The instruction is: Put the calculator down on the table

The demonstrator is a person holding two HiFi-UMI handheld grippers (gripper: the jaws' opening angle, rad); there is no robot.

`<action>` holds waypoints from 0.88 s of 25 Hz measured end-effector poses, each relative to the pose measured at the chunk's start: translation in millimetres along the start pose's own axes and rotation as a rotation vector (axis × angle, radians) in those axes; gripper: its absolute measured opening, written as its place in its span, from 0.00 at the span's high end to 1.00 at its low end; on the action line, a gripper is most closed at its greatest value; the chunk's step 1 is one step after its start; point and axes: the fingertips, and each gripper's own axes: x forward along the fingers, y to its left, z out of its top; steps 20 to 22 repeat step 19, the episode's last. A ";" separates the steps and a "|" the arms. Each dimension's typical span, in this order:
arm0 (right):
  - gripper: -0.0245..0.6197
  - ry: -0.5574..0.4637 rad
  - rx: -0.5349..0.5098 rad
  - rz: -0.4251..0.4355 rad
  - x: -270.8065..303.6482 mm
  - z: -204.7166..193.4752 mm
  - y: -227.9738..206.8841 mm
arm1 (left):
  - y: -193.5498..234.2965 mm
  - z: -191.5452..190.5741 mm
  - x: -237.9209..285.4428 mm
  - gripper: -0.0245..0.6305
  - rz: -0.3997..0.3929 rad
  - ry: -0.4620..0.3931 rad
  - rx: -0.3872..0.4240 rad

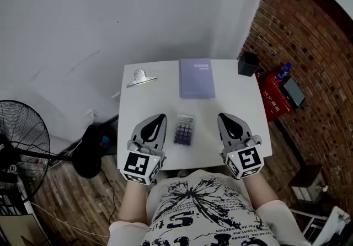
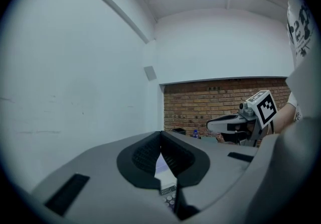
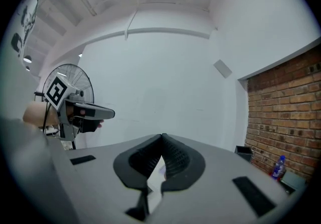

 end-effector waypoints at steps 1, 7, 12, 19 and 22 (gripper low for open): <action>0.94 -0.001 -0.006 -0.002 0.8 0.2 0.0 | 1.2 -0.4 0.7 0.94 0.002 0.001 0.004; 0.94 0.001 -0.017 0.003 6.1 -2.3 4.5 | 5.9 -2.9 2.2 0.94 0.016 0.007 0.017; 0.94 -0.001 -0.001 -0.007 10.6 -3.2 4.4 | 12.7 -6.4 2.3 0.94 0.037 0.017 0.021; 0.94 0.004 -0.014 0.003 14.6 -4.1 4.9 | 17.6 -5.0 6.6 0.94 0.040 0.018 0.017; 0.94 0.004 -0.014 0.003 14.6 -4.1 4.9 | 17.6 -5.0 6.6 0.94 0.040 0.018 0.017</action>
